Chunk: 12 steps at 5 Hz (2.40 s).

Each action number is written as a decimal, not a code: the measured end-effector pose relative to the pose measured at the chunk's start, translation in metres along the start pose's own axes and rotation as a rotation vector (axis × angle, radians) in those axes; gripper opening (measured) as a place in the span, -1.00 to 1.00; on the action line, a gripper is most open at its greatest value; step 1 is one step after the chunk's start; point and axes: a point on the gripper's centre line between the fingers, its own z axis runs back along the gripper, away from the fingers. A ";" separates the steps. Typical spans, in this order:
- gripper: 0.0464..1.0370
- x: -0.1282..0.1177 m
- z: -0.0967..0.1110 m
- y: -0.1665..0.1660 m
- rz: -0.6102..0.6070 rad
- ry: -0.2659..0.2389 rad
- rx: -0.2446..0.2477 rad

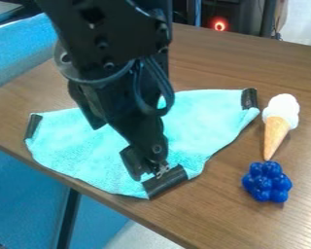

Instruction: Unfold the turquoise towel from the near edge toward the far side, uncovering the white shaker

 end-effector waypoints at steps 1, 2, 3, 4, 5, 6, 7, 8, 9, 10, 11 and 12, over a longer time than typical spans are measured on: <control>0.93 -0.002 -0.003 -0.001 -0.003 0.009 0.000; 0.93 -0.005 -0.025 -0.005 -0.032 0.057 0.043; 0.93 -0.004 -0.045 -0.003 -0.044 0.083 0.062; 0.93 -0.001 -0.068 -0.003 -0.065 0.114 0.088; 0.93 0.000 -0.085 -0.007 -0.081 0.153 0.096; 0.93 0.002 -0.101 -0.015 -0.098 0.190 0.099; 0.93 0.005 -0.106 -0.018 -0.099 0.189 0.113; 0.89 0.011 -0.110 -0.022 -0.107 0.183 0.123; 0.64 0.013 -0.114 -0.023 -0.110 0.181 0.134; 0.06 0.012 -0.117 -0.023 -0.105 0.179 0.136; -0.52 0.006 -0.118 -0.022 -0.106 0.187 0.140; -0.89 0.002 -0.115 -0.025 -0.113 0.186 0.132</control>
